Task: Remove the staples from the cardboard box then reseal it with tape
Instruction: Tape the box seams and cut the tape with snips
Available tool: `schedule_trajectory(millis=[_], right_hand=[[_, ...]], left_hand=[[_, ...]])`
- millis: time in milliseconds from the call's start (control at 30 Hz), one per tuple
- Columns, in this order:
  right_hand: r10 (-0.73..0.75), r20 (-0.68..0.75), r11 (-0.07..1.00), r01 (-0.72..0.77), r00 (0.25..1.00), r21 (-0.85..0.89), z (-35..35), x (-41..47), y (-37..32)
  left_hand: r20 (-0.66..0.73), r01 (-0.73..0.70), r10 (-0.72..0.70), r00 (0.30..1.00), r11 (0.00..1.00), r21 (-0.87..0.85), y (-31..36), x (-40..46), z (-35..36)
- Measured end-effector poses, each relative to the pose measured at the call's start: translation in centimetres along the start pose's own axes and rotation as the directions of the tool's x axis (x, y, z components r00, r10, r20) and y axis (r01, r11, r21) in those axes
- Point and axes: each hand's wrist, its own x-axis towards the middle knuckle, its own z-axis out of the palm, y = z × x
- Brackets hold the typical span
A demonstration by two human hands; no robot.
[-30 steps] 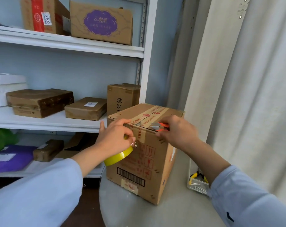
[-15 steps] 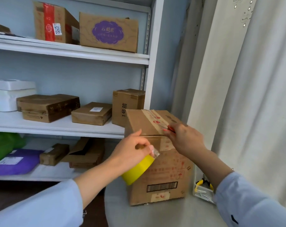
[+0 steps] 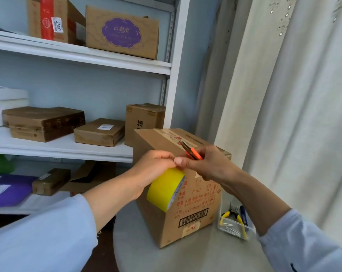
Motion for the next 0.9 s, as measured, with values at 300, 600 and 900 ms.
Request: schedule_trajectory(millis=[300, 600, 900], right_hand=[[-0.052, -0.328, 0.967, -0.035, 0.943, -0.254, 1.2, 2.1, 2.4], [-0.055, -0.42, 0.887, -0.148, 0.906, -0.437, 0.8, 1.1, 4.7], [-0.147, -0.454, 0.703, -0.23, 0.879, -0.673, 0.9, 0.0, 4.3]], left_hand=[[-0.031, -0.027, 0.029, 0.999, 0.998, 0.052, -1.1, 0.3, -2.5], [0.194, -0.173, 0.07, 0.978, 0.791, 0.587, -4.7, -0.3, 1.7], [0.23, 0.096, -0.14, 0.963, 0.977, 0.191, -2.6, 0.3, 1.6]])
